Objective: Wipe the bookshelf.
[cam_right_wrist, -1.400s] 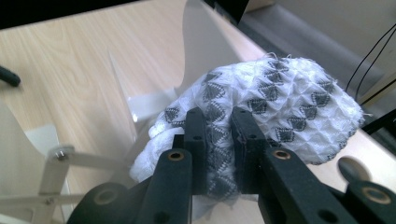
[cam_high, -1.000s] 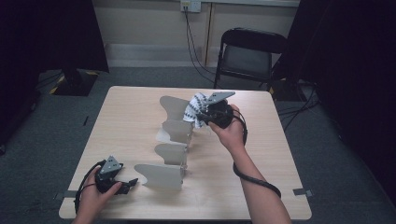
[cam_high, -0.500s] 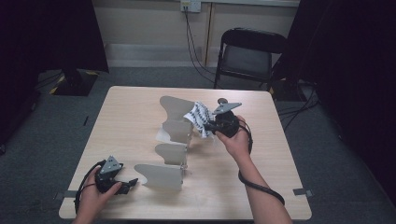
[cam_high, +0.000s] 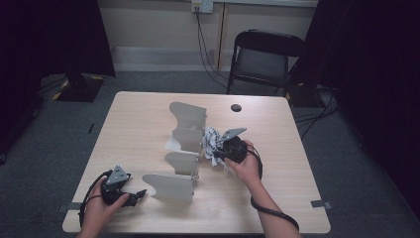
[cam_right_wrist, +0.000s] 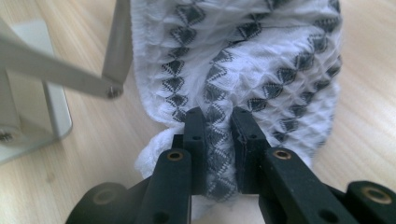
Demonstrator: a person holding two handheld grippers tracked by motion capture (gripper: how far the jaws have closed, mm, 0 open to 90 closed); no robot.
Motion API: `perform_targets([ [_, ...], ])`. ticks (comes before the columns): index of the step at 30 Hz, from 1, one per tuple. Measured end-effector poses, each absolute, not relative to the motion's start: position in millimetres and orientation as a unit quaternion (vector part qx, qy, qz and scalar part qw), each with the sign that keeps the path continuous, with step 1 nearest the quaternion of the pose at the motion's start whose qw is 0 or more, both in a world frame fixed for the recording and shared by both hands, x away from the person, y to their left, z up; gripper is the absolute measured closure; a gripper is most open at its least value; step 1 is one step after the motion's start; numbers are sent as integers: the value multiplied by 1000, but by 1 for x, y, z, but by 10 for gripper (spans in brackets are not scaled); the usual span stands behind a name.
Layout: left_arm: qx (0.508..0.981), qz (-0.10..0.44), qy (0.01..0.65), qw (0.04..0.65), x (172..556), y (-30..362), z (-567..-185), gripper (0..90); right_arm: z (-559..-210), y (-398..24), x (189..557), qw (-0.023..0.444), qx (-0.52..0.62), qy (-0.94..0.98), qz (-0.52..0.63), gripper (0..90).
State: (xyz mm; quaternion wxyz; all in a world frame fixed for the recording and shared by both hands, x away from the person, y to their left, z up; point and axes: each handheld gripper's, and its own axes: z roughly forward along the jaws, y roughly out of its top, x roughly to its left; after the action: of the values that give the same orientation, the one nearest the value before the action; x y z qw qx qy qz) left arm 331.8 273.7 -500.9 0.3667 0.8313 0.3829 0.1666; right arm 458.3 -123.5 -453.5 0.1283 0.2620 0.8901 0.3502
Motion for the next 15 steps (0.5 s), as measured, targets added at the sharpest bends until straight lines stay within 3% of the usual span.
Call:
perform_targets([
  [15, 831, 167, 383, 367, 332, 274, -501, 126, -461, -144, 434, 130, 251, 898, 336, 756],
])
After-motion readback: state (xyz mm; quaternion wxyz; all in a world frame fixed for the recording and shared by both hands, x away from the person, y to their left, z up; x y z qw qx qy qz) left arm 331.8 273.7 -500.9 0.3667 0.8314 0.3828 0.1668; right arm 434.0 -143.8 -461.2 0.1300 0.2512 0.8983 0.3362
